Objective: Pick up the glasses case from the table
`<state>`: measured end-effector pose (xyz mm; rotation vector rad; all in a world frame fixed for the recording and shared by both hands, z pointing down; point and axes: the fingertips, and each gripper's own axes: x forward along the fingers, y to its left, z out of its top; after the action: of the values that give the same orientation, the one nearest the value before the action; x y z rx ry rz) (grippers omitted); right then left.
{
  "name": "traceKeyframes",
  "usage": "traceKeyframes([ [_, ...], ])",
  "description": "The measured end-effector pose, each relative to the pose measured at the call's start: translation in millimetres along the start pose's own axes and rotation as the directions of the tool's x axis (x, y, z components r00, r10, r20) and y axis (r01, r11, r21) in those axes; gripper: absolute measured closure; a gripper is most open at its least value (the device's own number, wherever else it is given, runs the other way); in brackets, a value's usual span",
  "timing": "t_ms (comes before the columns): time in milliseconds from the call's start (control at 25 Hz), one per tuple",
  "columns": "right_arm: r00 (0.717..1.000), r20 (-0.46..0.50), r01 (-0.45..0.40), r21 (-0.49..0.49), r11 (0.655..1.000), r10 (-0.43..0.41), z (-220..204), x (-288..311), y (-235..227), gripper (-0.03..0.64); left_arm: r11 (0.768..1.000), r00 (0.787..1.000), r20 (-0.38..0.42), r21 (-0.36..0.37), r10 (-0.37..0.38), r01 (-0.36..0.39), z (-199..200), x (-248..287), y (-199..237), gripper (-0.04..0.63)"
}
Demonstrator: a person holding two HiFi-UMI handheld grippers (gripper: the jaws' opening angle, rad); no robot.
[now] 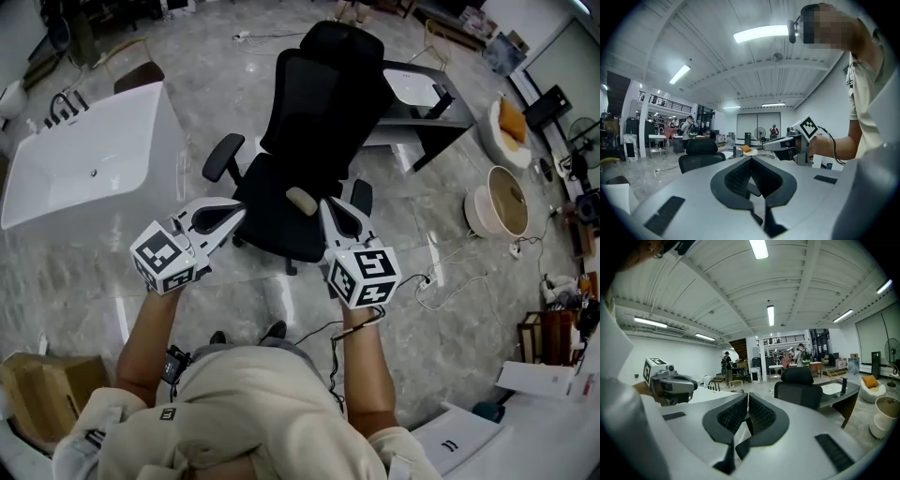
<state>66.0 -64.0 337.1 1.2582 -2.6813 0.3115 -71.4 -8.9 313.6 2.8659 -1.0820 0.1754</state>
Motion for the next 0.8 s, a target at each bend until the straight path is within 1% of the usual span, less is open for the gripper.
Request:
traceKeyframes([
  [240,1.0,0.002,-0.014,0.015,1.0,0.014,-3.8,-10.6,-28.0,0.591,1.0,1.0,-0.009,0.01,0.009,-0.009,2.4,27.0,-11.9,0.58],
  [400,1.0,0.004,0.004,0.029,1.0,-0.004,-7.1,-21.9,-43.7,0.591,1.0,1.0,-0.014,0.01,-0.008,0.008,3.6,42.1,-19.3,0.58],
  [600,0.999,-0.006,0.055,0.055,0.997,-0.054,-13.4,-29.9,-67.8,0.591,0.999,0.998,-0.021,0.005,-0.053,0.053,6.6,67.5,-18.6,0.58],
  [800,0.988,-0.021,0.156,0.078,0.985,-0.155,-20.9,-32.2,-89.3,0.591,0.987,0.987,-0.014,0.006,-0.158,0.158,3.0,98.9,-4.6,0.58],
])
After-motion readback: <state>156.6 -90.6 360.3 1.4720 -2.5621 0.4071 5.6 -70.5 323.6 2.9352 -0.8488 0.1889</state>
